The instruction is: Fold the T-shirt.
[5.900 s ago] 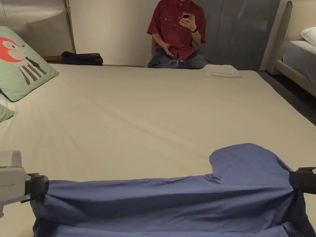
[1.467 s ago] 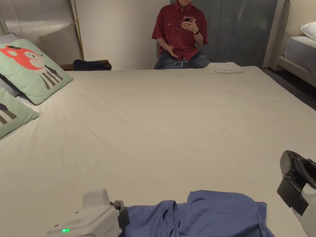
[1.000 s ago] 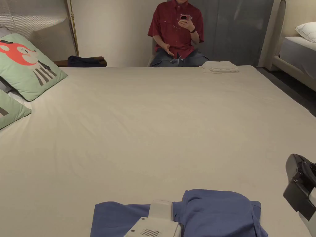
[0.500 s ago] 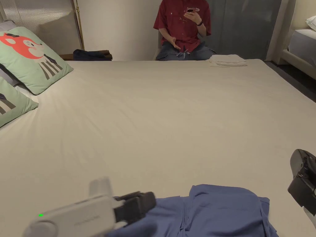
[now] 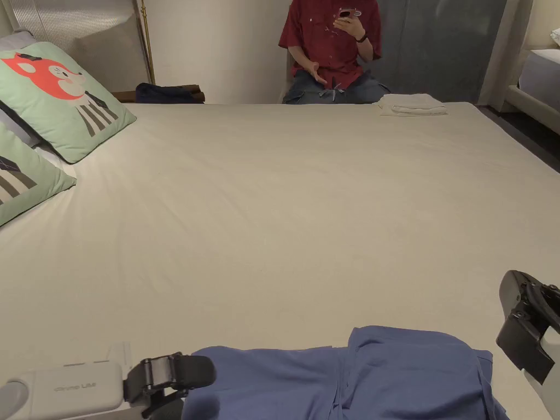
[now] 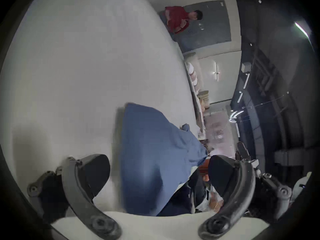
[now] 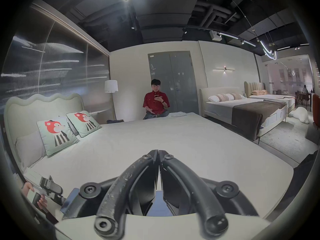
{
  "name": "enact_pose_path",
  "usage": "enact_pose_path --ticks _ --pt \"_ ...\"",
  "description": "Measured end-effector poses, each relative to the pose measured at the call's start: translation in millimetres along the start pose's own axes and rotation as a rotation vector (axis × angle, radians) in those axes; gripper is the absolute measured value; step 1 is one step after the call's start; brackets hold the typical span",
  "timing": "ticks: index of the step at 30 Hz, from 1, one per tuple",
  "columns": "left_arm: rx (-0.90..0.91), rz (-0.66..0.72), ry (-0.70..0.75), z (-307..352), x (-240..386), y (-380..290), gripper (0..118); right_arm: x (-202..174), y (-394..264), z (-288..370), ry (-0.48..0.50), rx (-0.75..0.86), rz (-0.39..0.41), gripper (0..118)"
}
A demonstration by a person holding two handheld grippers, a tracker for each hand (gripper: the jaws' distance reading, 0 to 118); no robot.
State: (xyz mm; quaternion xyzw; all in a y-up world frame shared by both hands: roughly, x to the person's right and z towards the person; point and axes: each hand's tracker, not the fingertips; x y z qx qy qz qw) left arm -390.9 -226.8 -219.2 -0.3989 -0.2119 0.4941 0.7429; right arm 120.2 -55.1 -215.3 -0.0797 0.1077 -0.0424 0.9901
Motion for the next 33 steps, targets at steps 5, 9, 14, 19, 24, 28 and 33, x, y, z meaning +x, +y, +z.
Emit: enact_pose_path --ticks 5,9,14,19,24,28,33 --pt "0.039 -0.041 -0.023 -30 14 -6 99 -5 1 1 0.008 -0.001 0.001 0" --pt "0.027 -0.023 0.027 -27 9 0 54 -7 3 2 0.014 0.000 0.006 0" --pt "0.021 0.065 0.017 -15 6 -8 10 -7 5 2 0.017 0.002 0.001 0" --pt "0.094 0.038 0.029 36 33 -17 10 -4 8 3 0.004 0.010 0.007 0" --pt "0.190 0.076 0.174 96 32 -17 10 -4 6 2 0.009 0.009 -0.006 0" --pt "0.218 0.010 0.209 106 47 -7 10 -10 3 -3 0.035 0.000 -0.015 0" --pt "0.154 -0.088 0.049 60 94 0 10 -14 4 -2 0.065 0.003 -0.009 0"
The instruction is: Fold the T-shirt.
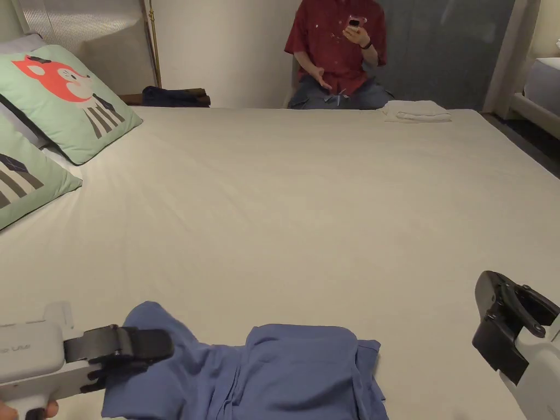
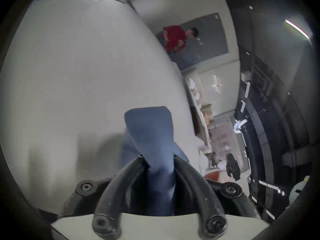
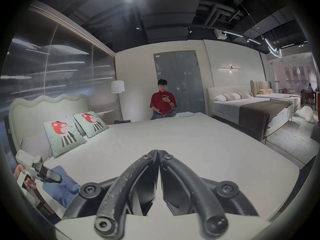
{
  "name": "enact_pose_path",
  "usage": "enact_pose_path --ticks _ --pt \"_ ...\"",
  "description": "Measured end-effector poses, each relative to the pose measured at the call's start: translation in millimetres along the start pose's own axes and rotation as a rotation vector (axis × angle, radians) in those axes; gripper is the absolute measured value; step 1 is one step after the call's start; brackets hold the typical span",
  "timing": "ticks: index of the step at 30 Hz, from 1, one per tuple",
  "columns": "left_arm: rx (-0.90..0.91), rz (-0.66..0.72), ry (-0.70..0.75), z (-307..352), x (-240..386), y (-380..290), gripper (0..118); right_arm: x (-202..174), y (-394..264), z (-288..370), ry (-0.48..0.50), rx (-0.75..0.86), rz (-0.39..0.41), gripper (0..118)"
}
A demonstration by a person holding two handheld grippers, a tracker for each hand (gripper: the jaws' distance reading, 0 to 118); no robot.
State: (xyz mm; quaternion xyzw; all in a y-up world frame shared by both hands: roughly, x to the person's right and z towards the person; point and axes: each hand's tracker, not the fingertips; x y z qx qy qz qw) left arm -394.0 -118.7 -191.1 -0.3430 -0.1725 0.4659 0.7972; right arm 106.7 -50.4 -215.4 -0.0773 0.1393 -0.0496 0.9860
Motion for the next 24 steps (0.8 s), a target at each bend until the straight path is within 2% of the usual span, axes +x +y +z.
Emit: enact_pose_path --ticks 3,7,9,11,12,13,14,15,16,17,18,20,22,23,24 --pt "-0.065 -0.086 -0.007 -56 29 -3 10 5 1 4 -0.002 0.008 -0.009 0" --pt "-0.161 -0.205 0.123 -139 59 -23 10 18 2 14 -0.022 0.020 -0.022 0" --pt "-0.182 -0.203 0.172 -176 64 -35 10 26 2 20 -0.033 0.026 -0.025 0" --pt "-0.196 -0.184 0.160 -211 70 -50 11 34 2 25 -0.051 0.031 -0.036 0" --pt "-0.212 -0.184 0.172 -225 72 -54 19 38 2 28 -0.057 0.034 -0.040 0" --pt "-0.219 -0.185 0.176 -235 76 -59 36 42 1 31 -0.070 0.037 -0.046 0" --pt "-0.226 -0.184 0.169 -240 78 -63 57 45 1 33 -0.076 0.039 -0.051 0" --pt "-0.230 -0.178 0.110 -241 81 -65 85 49 1 35 -0.082 0.040 -0.057 0" --pt "-0.202 -0.182 0.045 -237 86 -66 99 51 1 36 -0.089 0.041 -0.062 0" --pt "-0.191 -0.180 0.004 -233 90 -67 107 53 1 38 -0.095 0.042 -0.066 0" --pt "-0.181 -0.188 -0.024 -226 95 -68 108 55 0 38 -0.099 0.042 -0.068 0" --pt "-0.090 -0.241 -0.041 -210 98 -66 107 58 -1 38 -0.104 0.041 -0.075 0" --pt "0.055 -0.314 0.061 -191 104 -72 94 59 -2 37 -0.101 0.038 -0.082 0" --pt "0.129 -0.365 0.138 -188 105 -79 77 59 -3 37 -0.100 0.038 -0.084 0" --pt "0.192 -0.451 0.244 -188 108 -87 42 58 -3 36 -0.098 0.037 -0.084 0"
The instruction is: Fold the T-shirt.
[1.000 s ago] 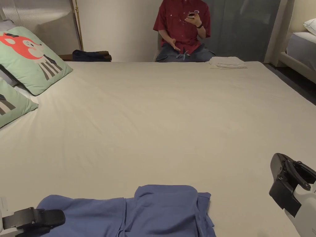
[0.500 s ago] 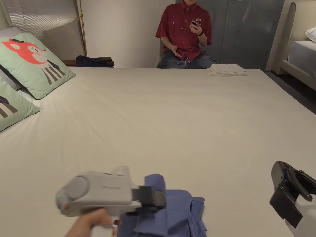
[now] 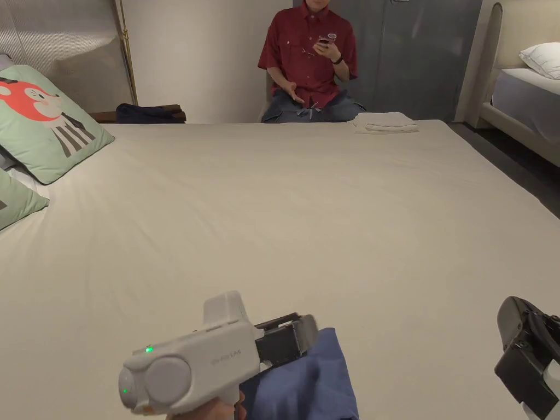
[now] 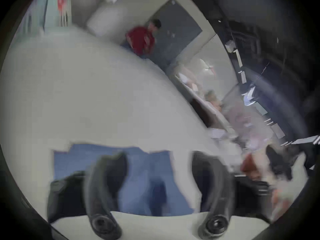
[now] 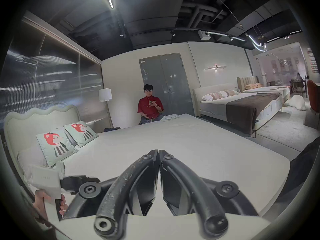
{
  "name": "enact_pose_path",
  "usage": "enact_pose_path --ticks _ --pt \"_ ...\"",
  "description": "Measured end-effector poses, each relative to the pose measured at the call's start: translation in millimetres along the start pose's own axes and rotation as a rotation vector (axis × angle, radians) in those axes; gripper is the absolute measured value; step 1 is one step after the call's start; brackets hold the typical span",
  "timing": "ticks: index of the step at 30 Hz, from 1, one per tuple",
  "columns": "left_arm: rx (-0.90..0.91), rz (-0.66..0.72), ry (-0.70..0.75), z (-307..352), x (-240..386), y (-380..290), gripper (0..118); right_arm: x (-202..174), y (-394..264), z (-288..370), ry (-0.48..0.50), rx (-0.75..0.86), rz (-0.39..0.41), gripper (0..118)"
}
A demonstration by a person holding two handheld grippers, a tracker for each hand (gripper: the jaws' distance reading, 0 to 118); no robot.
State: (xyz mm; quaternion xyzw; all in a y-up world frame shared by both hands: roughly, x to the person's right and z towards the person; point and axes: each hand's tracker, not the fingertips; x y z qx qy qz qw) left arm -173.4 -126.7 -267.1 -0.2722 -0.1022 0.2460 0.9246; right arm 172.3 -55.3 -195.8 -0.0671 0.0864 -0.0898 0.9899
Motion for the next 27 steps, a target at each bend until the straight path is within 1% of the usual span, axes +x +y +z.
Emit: enact_pose_path --ticks 1,2,3,6,7,8,10,15,18,20,23,27 --pt "0.017 -0.109 0.117 -3 8 -8 18 0 0 -1 0.005 -0.004 -0.004 0" --pt "0.015 -0.197 0.195 -3 20 -19 11 0 -1 -1 0.012 -0.006 -0.008 0" --pt "0.019 -0.274 0.244 -8 25 -30 11 0 -1 -2 0.018 -0.007 -0.011 0" --pt "-0.103 -0.306 0.203 -32 40 -54 9 -1 -1 -2 0.023 -0.005 -0.011 0" --pt "-0.119 -0.323 0.199 -39 49 -64 8 0 -1 -2 0.024 -0.003 -0.011 0" --pt "-0.112 -0.346 0.210 -45 57 -72 7 0 0 -1 0.023 -0.002 -0.010 0" --pt "-0.099 -0.439 0.225 -56 78 -85 7 3 0 2 0.018 -0.001 -0.006 0" --pt "-0.166 -0.436 0.106 -81 103 -101 7 10 0 5 -0.012 -0.006 0.012 0" --pt "-0.160 -0.406 0.023 -75 111 -96 7 13 1 7 -0.022 -0.006 0.018 0" --pt "-0.102 -0.378 -0.011 -59 111 -84 7 12 4 6 -0.025 -0.004 0.030 0" --pt "0.035 -0.347 -0.006 -23 98 -55 7 4 7 0 -0.009 0.007 0.037 0" --pt "0.232 -0.292 0.067 36 61 -14 7 -20 1 -19 0.064 -0.011 0.054 0"
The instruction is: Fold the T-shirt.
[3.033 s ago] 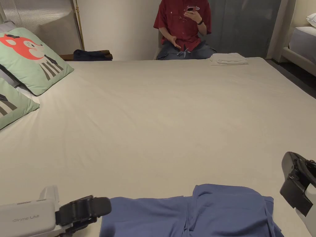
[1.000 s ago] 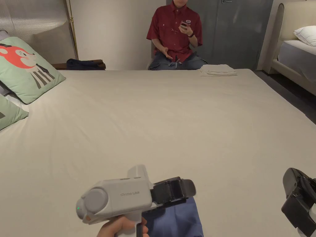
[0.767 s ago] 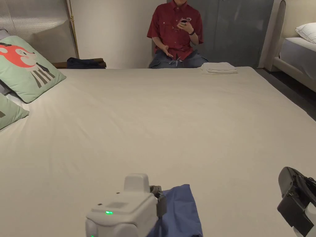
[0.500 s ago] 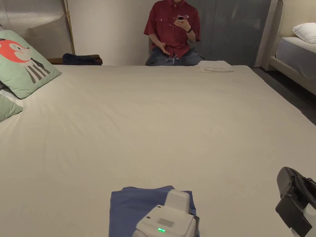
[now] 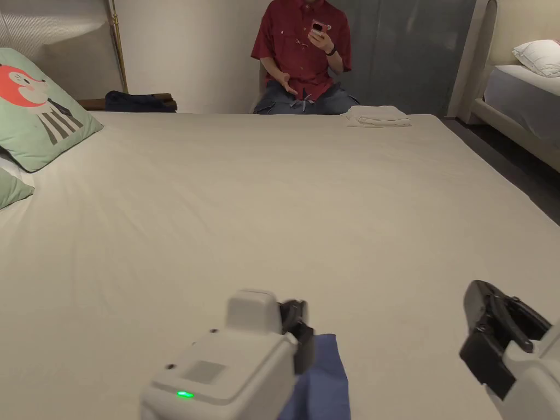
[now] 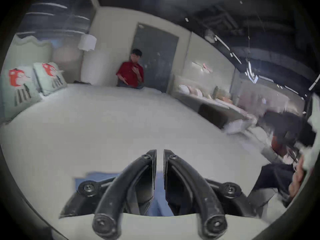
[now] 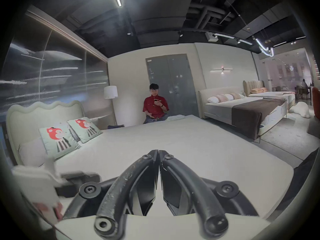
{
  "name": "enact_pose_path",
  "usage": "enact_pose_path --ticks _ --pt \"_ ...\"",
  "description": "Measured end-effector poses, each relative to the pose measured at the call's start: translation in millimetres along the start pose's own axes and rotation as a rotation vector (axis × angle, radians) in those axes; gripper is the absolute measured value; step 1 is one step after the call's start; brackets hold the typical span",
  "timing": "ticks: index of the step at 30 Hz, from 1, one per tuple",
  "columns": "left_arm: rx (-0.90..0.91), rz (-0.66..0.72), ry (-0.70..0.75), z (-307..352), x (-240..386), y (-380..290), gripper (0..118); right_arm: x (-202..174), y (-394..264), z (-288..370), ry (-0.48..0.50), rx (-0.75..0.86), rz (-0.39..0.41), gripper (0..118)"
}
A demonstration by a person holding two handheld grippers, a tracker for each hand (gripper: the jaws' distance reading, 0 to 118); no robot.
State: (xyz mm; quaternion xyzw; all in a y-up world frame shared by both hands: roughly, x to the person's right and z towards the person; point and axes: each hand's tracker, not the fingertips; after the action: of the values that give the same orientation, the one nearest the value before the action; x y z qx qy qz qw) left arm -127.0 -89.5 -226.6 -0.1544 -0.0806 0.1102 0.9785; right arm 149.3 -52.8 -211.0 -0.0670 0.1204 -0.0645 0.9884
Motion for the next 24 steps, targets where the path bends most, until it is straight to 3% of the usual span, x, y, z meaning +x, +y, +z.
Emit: enact_pose_path --ticks 8,14,17,19,20,21,22,23,24 --pt "0.153 0.040 0.259 80 -81 18 7 -64 -74 -67 0.157 -0.301 0.064 0" --pt "0.093 0.131 0.273 98 -114 0 7 -86 -122 -103 0.187 -0.592 0.137 0" --pt "0.014 0.241 0.190 94 -132 -11 9 -88 -129 -106 0.149 -0.601 0.146 0" --pt "-0.063 0.348 0.067 86 -151 -16 24 -87 -124 -108 0.145 -0.613 0.130 0" --pt "-0.108 0.401 0.004 80 -161 -18 41 -87 -122 -111 0.145 -0.625 0.131 0" --pt "-0.176 0.452 -0.068 72 -171 -20 72 -86 -122 -113 0.145 -0.633 0.136 0" --pt "-0.241 0.504 -0.149 60 -181 -23 94 -86 -122 -115 0.146 -0.644 0.144 0" --pt "-0.311 0.543 -0.223 52 -196 -26 109 -86 -122 -117 0.146 -0.647 0.146 0" --pt "-0.380 0.598 -0.297 41 -204 -31 113 -86 -122 -117 0.146 -0.648 0.148 0"
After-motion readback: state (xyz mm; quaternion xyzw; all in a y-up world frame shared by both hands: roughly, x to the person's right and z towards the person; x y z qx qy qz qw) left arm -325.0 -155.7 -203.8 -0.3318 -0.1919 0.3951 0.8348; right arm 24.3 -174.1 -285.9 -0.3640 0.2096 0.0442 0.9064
